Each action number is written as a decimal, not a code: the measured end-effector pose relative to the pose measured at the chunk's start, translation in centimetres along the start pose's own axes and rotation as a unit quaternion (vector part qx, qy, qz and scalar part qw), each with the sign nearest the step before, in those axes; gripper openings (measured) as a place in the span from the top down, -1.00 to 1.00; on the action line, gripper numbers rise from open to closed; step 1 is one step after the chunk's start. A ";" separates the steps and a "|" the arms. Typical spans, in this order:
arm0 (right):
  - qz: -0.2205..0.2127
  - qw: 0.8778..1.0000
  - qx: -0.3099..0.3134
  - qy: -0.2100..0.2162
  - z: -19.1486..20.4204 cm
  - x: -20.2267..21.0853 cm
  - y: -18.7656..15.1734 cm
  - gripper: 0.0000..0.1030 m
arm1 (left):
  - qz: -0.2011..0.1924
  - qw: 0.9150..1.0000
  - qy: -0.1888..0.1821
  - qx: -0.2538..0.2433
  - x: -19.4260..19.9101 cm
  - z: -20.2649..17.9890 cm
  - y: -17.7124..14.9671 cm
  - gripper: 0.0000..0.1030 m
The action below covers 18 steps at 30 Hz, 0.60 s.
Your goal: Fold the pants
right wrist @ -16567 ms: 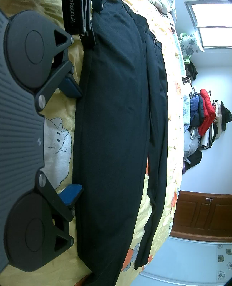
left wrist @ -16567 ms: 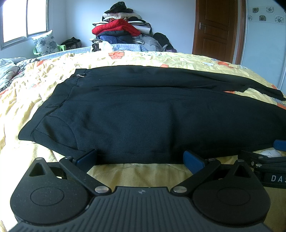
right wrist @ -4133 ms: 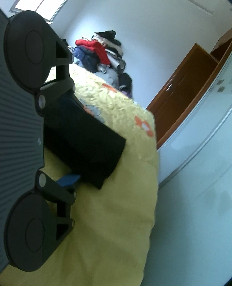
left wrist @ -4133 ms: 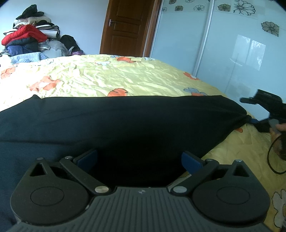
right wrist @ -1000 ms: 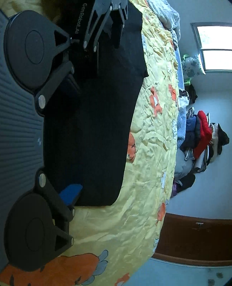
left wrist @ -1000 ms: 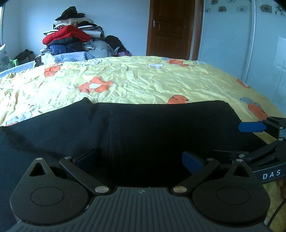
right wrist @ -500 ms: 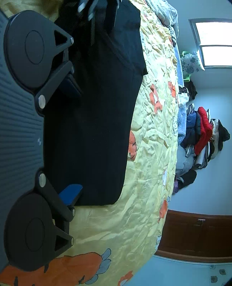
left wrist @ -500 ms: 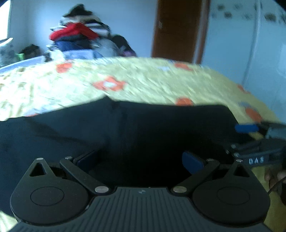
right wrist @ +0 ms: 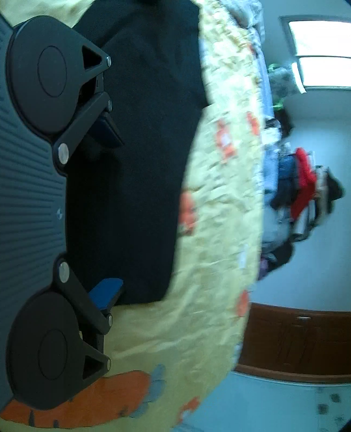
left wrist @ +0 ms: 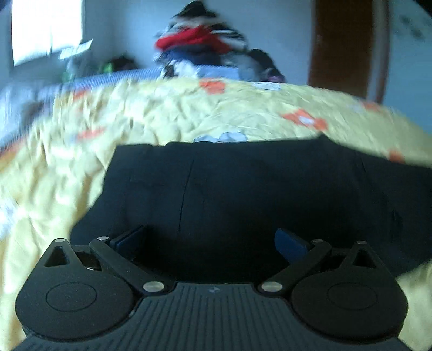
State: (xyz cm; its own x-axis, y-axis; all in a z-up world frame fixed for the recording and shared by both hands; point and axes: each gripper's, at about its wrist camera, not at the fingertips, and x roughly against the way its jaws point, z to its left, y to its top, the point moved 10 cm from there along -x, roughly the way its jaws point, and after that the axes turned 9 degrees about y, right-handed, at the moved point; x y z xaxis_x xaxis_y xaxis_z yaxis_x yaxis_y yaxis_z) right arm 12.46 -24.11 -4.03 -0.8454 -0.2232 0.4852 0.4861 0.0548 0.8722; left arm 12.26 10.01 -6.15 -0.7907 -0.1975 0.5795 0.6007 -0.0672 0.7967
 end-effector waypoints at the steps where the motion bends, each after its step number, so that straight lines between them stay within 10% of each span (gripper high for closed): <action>1: -0.019 0.999 0.024 0.010 1.4 0.5 1.3 -1.00 | -0.015 1.000 0.004 -0.002 0.8 0.2 -0.2 -0.99; 9: -0.026 0.950 0.288 0.119 19.5 -2.2 3.9 -1.00 | -0.038 0.988 0.046 0.141 3.1 7.9 0.8 -0.98; 18: -0.015 0.894 0.403 0.195 33.5 -5.6 0.2 -1.00 | 0.044 0.940 -0.054 0.333 3.7 15.0 -0.7 -0.98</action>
State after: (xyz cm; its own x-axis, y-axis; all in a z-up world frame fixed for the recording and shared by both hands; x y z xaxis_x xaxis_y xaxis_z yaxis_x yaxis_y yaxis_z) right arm 9.86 9.75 -4.51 -0.6366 -0.5505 0.5400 0.0140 0.6918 0.7219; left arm 7.17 23.96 -1.98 -0.7701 -0.0703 0.6341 0.4855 0.5801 0.6540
